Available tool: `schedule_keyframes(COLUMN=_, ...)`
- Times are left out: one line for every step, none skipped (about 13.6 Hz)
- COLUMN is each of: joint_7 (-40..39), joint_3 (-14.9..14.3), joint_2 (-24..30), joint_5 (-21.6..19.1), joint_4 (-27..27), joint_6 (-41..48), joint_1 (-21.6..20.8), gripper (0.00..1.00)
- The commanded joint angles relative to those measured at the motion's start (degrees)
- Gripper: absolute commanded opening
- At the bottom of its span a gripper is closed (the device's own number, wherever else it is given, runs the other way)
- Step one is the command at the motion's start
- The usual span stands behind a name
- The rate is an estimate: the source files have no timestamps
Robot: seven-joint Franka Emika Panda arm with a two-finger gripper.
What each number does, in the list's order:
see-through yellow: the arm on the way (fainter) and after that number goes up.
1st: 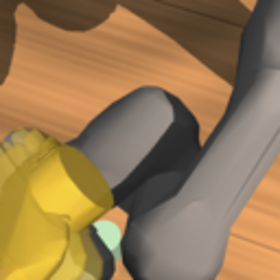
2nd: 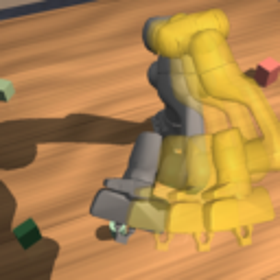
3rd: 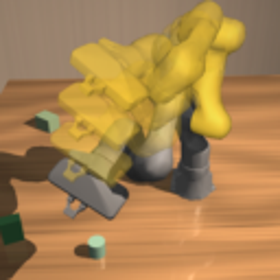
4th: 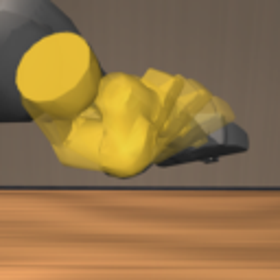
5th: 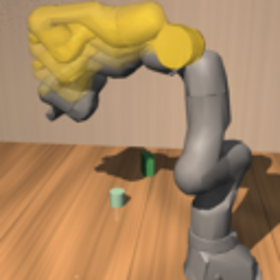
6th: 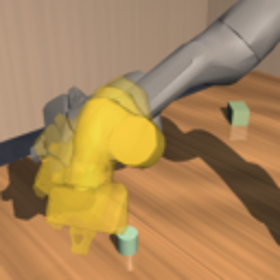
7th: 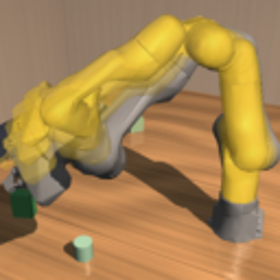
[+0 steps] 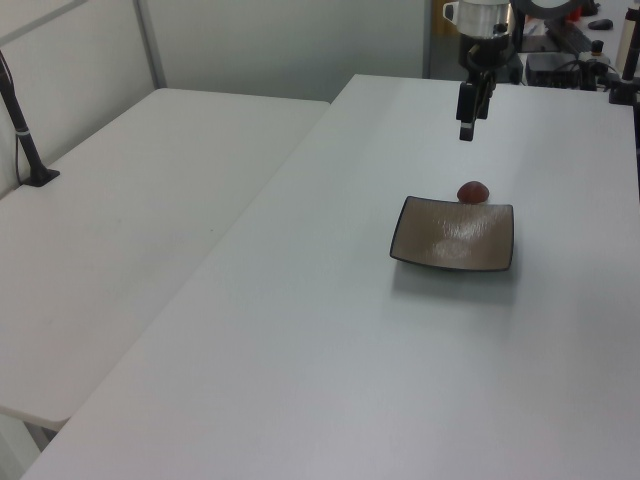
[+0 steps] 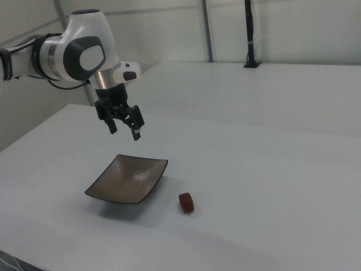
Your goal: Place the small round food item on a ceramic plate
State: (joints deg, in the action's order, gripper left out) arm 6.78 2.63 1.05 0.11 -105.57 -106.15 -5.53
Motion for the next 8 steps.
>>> schedule_keyframes(joint_7=0.3, joint_3=0.5, joint_2=0.5, joint_5=0.6, joint_4=0.2, joint_6=1.4, joint_1=0.5, gripper=1.0)
schedule_keyframes(joint_7=-1.2, joint_3=0.5, joint_2=0.4, joint_5=0.2, joint_4=0.1, joint_6=1.3, joint_1=0.5, gripper=1.0)
schedule_keyframes(joint_7=-2.4, joint_3=0.5, joint_2=0.4, joint_5=0.2, joint_4=0.1, joint_6=1.6, joint_1=0.6, gripper=1.0)
schedule_keyframes(joint_7=-3.5, joint_3=0.4, joint_2=0.4, joint_5=0.2, joint_4=0.4, joint_6=1.5, joint_1=0.7, gripper=1.0)
schedule_keyframes(joint_7=-4.0, joint_3=0.1, joint_2=0.4, joint_5=0.2, joint_4=0.4, joint_6=1.5, joint_1=0.8, gripper=1.0)
schedule_keyframes(joint_7=-5.5, joint_3=0.1, joint_2=0.4, joint_5=0.2, joint_4=0.4, joint_6=1.4, joint_1=0.8, gripper=1.0)
schedule_keyframes(joint_7=-8.6, joint_3=-0.1, joint_2=0.4, joint_5=0.2, joint_4=0.4, joint_6=1.6, joint_1=1.0, gripper=1.0)
schedule_keyframes(joint_7=-12.2, joint_3=-0.3, joint_2=0.5, joint_5=0.2, joint_4=0.3, joint_6=1.6, joint_1=1.9, gripper=1.0)
